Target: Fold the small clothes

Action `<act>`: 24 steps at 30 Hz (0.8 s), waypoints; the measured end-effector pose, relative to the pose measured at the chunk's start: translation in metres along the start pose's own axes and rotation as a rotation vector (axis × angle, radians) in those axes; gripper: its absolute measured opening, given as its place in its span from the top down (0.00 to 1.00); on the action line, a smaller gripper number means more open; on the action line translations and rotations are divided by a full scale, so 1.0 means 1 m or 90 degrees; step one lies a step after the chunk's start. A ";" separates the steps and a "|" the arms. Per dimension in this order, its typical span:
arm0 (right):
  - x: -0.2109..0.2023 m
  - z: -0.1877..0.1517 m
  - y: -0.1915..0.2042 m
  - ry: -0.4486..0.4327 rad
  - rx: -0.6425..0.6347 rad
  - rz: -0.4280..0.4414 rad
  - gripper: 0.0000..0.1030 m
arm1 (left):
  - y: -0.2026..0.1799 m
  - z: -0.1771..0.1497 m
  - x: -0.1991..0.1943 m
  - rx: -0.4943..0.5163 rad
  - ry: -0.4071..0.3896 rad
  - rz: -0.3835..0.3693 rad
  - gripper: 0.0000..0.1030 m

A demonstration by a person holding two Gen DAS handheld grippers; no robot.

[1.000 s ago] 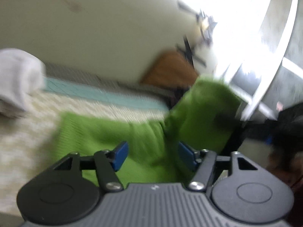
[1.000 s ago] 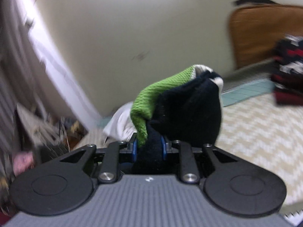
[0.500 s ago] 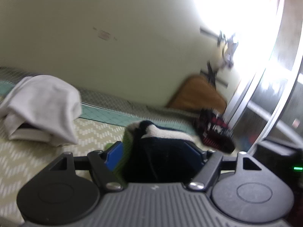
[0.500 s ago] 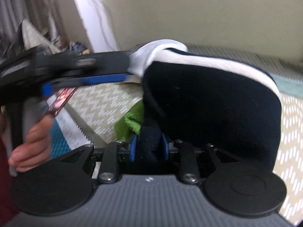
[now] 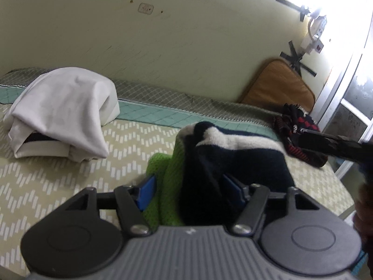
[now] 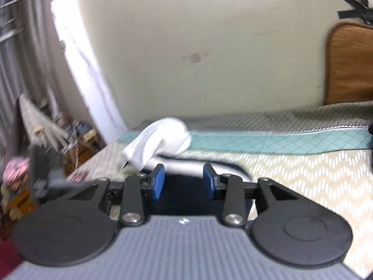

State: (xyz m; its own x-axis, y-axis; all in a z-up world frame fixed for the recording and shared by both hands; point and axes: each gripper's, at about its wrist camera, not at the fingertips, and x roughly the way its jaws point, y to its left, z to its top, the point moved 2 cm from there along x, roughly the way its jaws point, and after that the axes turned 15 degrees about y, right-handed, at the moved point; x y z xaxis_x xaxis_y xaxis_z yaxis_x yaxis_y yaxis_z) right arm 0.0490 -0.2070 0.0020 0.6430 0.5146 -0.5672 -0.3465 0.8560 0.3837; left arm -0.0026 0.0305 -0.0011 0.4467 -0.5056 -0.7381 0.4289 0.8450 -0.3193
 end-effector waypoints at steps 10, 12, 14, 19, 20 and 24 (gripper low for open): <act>0.051 -0.011 0.004 0.038 -0.059 -0.043 0.61 | 0.016 -0.002 0.016 -0.051 0.011 0.020 0.12; 0.042 -0.016 0.003 0.021 -0.056 -0.036 0.60 | 0.017 -0.003 0.011 -0.056 0.015 0.020 0.10; 0.027 -0.018 0.000 0.002 -0.035 -0.012 0.50 | 0.014 -0.005 0.003 -0.048 0.011 0.031 0.09; -0.001 -0.038 -0.019 -0.079 0.056 0.023 0.19 | 0.008 -0.011 -0.014 -0.028 0.017 0.056 0.00; -0.005 -0.042 -0.024 -0.075 0.072 0.027 0.18 | 0.007 -0.011 -0.015 -0.026 0.021 0.048 0.00; -0.001 -0.063 -0.048 -0.027 0.150 0.058 0.17 | -0.001 -0.012 -0.008 -0.012 0.040 0.060 0.00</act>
State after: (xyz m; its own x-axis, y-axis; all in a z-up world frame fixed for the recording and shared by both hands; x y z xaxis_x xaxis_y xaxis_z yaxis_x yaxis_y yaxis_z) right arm 0.0215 -0.2453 -0.0614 0.6461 0.5825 -0.4932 -0.2385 0.7679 0.5945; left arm -0.0159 0.0361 -0.0027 0.4332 -0.4129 -0.8012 0.3726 0.8914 -0.2580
